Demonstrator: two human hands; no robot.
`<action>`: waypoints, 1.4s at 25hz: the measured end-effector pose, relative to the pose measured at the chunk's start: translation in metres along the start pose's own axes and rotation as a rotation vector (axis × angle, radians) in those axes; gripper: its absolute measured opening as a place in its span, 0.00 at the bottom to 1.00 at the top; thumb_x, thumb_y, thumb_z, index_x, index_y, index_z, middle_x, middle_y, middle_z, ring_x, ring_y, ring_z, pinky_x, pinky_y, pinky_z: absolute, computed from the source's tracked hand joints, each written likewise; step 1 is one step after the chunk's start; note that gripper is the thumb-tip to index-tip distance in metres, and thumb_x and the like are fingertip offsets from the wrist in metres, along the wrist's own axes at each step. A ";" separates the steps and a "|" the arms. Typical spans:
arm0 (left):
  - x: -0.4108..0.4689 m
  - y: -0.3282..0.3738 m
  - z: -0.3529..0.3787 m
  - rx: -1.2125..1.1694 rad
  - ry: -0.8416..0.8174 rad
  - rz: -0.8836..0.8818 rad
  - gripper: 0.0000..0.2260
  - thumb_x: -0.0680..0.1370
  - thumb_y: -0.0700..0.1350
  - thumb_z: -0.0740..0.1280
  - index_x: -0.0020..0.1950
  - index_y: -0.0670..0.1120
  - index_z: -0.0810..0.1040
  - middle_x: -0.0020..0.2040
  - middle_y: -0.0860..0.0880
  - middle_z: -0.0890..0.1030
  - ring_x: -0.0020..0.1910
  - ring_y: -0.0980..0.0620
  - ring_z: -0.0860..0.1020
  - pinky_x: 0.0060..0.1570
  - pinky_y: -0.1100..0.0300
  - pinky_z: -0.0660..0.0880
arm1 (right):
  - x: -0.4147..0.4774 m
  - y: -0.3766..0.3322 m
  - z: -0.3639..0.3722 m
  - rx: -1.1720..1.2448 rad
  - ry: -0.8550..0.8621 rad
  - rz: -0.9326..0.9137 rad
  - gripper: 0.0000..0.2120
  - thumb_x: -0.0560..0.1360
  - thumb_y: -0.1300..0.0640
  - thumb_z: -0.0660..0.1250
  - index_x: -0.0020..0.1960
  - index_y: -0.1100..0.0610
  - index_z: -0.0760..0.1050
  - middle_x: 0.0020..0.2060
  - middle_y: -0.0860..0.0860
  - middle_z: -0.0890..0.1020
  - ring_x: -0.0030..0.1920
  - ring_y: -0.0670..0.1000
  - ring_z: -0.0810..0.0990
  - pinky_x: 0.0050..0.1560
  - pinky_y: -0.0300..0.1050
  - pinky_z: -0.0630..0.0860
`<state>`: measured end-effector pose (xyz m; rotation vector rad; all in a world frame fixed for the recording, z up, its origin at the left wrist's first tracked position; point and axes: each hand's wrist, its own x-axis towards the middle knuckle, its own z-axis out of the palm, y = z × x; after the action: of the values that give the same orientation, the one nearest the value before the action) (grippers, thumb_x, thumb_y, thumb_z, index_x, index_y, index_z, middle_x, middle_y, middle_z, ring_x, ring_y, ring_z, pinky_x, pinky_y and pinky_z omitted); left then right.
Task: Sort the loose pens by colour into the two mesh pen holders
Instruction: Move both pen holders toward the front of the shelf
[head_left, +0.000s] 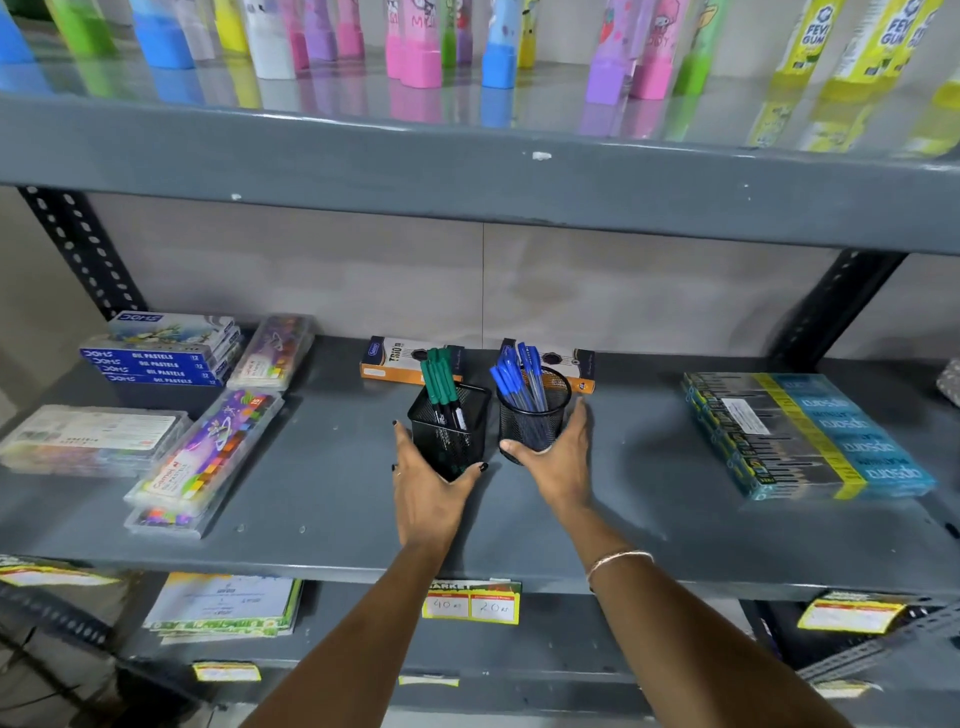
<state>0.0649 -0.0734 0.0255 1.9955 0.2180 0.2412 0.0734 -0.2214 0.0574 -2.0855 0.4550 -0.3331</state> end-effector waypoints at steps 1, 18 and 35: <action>0.003 -0.002 0.003 -0.021 0.020 -0.001 0.49 0.63 0.51 0.77 0.76 0.44 0.52 0.69 0.44 0.70 0.66 0.44 0.67 0.63 0.48 0.67 | 0.001 -0.002 0.004 0.017 0.009 -0.006 0.54 0.61 0.53 0.80 0.76 0.62 0.51 0.75 0.57 0.61 0.76 0.56 0.59 0.74 0.46 0.59; -0.002 -0.001 0.002 -0.009 0.062 -0.039 0.28 0.64 0.50 0.76 0.58 0.45 0.66 0.54 0.45 0.78 0.54 0.42 0.75 0.50 0.50 0.74 | -0.008 -0.006 0.003 0.005 0.083 0.048 0.35 0.63 0.53 0.79 0.64 0.60 0.66 0.63 0.56 0.77 0.63 0.58 0.76 0.61 0.48 0.74; -0.079 0.015 -0.034 0.088 0.140 -0.107 0.25 0.65 0.50 0.77 0.51 0.44 0.65 0.51 0.43 0.78 0.48 0.39 0.77 0.42 0.51 0.72 | -0.096 0.014 -0.051 0.028 0.087 0.119 0.32 0.63 0.52 0.78 0.60 0.59 0.65 0.61 0.55 0.78 0.61 0.58 0.78 0.60 0.49 0.75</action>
<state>-0.0196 -0.0701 0.0474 2.0487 0.4308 0.3078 -0.0354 -0.2241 0.0663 -2.0127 0.6207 -0.3583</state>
